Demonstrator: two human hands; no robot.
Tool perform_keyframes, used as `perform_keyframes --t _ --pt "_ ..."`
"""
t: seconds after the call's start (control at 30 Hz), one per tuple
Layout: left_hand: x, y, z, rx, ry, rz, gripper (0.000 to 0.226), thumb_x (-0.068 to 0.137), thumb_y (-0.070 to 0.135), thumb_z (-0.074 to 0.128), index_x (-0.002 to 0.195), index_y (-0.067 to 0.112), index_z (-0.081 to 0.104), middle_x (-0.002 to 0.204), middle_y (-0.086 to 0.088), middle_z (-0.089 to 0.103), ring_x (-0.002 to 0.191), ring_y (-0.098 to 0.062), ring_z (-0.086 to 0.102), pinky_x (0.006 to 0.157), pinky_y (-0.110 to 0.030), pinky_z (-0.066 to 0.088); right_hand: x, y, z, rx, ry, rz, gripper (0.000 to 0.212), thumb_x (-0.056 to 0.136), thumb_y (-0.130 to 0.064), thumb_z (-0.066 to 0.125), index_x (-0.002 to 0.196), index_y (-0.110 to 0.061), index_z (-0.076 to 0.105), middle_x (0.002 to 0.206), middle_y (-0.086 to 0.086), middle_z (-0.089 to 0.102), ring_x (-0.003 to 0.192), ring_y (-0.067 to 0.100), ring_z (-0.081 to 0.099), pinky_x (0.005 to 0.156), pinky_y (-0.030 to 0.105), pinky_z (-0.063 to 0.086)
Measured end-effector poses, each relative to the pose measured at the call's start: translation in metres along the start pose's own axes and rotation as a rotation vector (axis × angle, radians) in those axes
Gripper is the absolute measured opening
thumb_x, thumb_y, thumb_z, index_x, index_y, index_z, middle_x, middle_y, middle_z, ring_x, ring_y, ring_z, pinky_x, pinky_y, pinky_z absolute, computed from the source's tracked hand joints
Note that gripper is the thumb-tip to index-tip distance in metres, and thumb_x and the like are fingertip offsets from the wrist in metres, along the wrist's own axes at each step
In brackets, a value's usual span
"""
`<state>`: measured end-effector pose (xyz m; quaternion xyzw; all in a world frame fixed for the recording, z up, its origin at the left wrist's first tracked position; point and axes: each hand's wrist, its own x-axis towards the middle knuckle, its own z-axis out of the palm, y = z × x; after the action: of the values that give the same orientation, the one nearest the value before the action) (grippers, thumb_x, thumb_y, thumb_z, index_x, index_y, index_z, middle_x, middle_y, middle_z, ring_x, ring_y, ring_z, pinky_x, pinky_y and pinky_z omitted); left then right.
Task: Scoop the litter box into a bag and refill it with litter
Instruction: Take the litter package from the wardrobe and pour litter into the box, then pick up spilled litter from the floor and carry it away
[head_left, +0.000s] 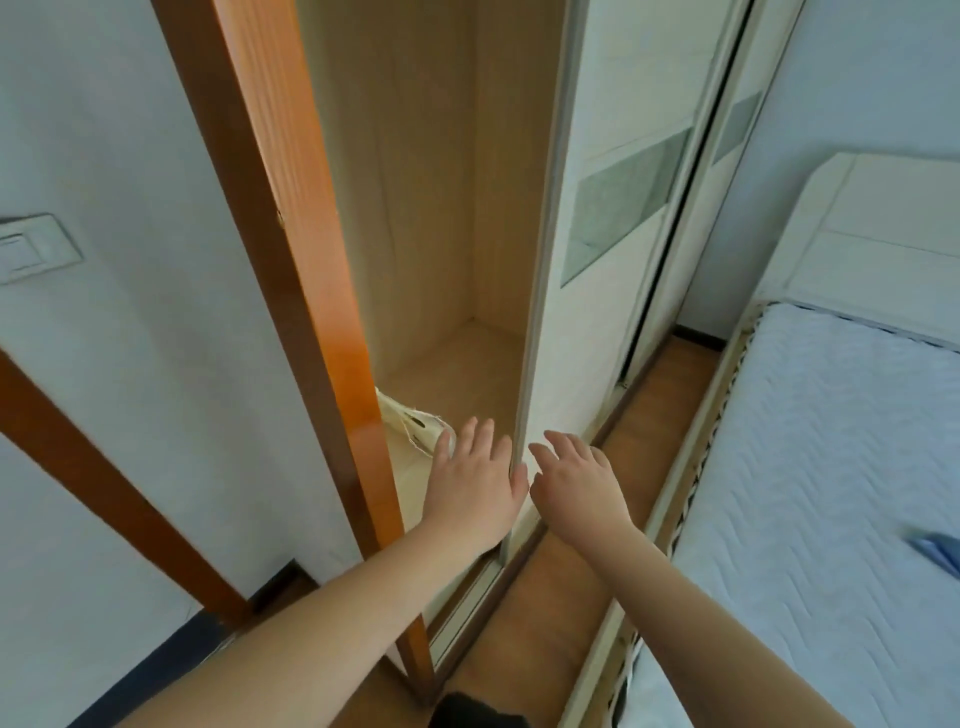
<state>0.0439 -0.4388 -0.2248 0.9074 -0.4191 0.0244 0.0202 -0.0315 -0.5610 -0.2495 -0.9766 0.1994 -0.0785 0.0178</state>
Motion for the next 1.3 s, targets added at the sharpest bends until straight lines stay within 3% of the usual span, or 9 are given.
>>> perform_keyframes --t 0.2,0.47,0.6,0.8,0.97,1.13,1.3 --pt "-0.024 0.018 -0.002 0.001 -0.009 0.075 0.06 0.101 0.051 0.01 0.152 0.022 0.025 0.16 -0.006 0.024 0.149 -0.026 0.013 0.12 -0.048 0.015 -0.051 0.014 -0.015 0.002 0.073 0.095 0.036 0.087 -0.026 0.058 0.122 -0.019 0.062 0.126 0.002 0.062 0.116 0.022 0.058 0.097 0.037 0.046" --pt "-0.069 0.054 -0.011 0.002 0.051 0.187 0.065 0.098 0.053 0.003 0.151 0.025 0.029 0.157 -0.004 0.031 0.148 -0.025 0.021 0.117 -0.048 0.024 -0.13 0.043 -0.037 0.019 0.158 0.213 0.034 0.083 -0.018 0.063 0.117 -0.017 0.065 0.12 0.003 0.065 0.112 0.025 0.06 0.093 0.04 0.048" --pt "-0.111 0.091 -0.02 0.019 0.004 0.27 0.072 0.095 0.057 -0.004 0.153 0.027 0.024 0.159 -0.002 0.027 0.149 -0.023 0.017 0.118 -0.048 0.022 -0.195 0.066 -0.053 0.045 0.182 0.286 0.037 0.086 -0.019 0.06 0.123 -0.019 0.061 0.125 0.002 0.061 0.117 0.023 0.058 0.097 0.039 0.045" --pt "-0.168 0.224 -0.019 0.002 -0.036 0.459 0.067 0.097 0.06 0.002 0.154 0.028 0.015 0.161 0.002 0.022 0.148 -0.018 0.017 0.118 -0.044 0.02 -0.348 0.124 -0.079 0.112 0.143 0.409 0.047 0.096 -0.03 0.045 0.142 -0.02 0.041 0.14 -0.002 0.05 0.127 0.018 0.048 0.106 0.034 0.036" --pt "-0.229 0.348 -0.018 -0.033 -0.02 0.672 0.067 0.094 0.061 0.003 0.155 0.031 0.006 0.161 0.001 0.022 0.148 -0.02 0.018 0.117 -0.046 0.021 -0.482 0.17 -0.1 0.024 0.256 0.553 0.044 0.093 -0.037 0.038 0.128 -0.016 0.056 0.129 0.002 0.06 0.119 0.022 0.055 0.101 0.038 0.043" --pt "-0.28 0.457 -0.029 -0.088 0.029 0.853 0.071 0.093 0.059 0.004 0.151 0.026 0.03 0.155 -0.003 0.037 0.144 -0.025 0.03 0.114 -0.05 0.025 -0.591 0.209 -0.124 -0.118 0.25 0.75 0.045 0.093 -0.037 0.037 0.128 -0.016 0.057 0.13 0.004 0.059 0.124 0.023 0.052 0.105 0.04 0.041" --pt "-0.317 0.544 -0.029 -0.126 0.092 1.069 0.067 0.097 0.055 0.01 0.148 0.022 0.038 0.154 -0.006 0.037 0.144 -0.029 0.029 0.116 -0.053 0.025 -0.674 0.242 -0.139 -0.197 0.169 0.999 0.05 0.093 -0.04 0.032 0.133 -0.017 0.053 0.136 0.006 0.055 0.128 0.025 0.049 0.109 0.042 0.035"
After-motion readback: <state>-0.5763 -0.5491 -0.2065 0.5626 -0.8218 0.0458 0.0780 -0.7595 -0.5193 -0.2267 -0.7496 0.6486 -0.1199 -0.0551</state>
